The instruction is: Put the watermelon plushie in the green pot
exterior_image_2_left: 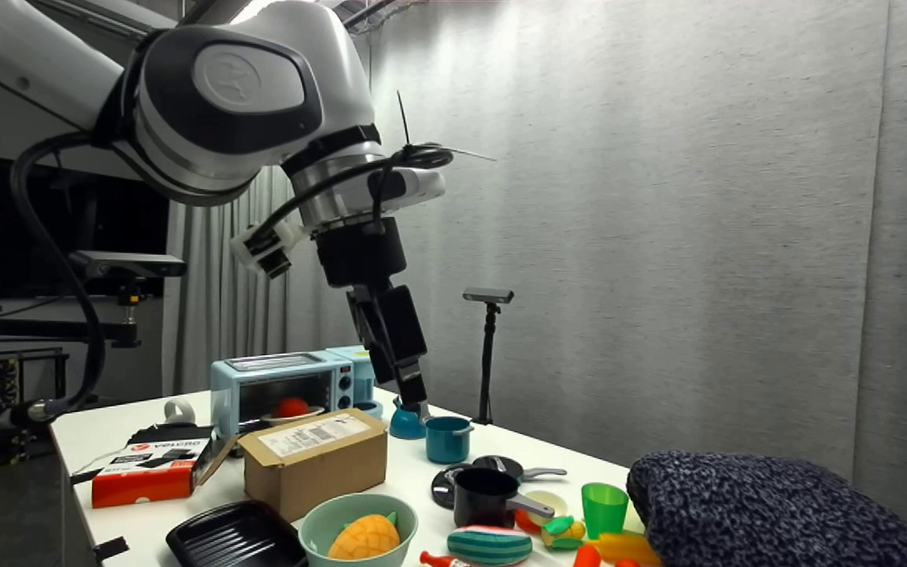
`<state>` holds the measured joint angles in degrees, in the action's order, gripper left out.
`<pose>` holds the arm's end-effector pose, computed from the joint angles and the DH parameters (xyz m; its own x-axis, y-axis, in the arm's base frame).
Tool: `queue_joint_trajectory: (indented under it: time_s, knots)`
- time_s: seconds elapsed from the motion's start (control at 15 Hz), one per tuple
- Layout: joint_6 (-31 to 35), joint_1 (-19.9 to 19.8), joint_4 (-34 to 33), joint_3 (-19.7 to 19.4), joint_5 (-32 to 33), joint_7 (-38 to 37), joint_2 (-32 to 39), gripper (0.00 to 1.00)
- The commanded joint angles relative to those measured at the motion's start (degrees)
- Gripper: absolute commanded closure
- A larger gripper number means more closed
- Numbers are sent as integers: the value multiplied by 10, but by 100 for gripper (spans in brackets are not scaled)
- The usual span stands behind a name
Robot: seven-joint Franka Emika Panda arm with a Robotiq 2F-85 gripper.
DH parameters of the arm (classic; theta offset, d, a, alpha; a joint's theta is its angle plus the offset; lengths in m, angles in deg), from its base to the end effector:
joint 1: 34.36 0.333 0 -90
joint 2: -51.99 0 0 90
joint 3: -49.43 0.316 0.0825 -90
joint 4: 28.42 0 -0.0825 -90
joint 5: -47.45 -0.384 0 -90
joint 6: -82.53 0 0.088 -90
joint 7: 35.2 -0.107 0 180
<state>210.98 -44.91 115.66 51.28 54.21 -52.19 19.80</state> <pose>0.3985 -0.0635 0.5004 0.8831 -0.3573 0.3042 -0.3863 -0.9215 0.0391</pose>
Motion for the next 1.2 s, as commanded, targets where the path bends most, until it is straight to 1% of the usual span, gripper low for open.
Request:
queue_joint_trajectory:
  time_s: [0.0,0.33,0.53,0.67,0.87,1.0,1.13]
  knots:
    - [-1,5,-1,1,2,-3,-3,0]
    - [-1,5,0,1,2,-3,-7,0]
    - [17,9,5,-3,1,8,-6,0]
    - [11,24,2,-18,-21,38,-4,0]
    - [3,44,-3,-40,-31,108,1,0]
    - [-9,53,-8,-51,-30,151,4,0]
    - [-8,49,-7,-50,-17,163,5,0]
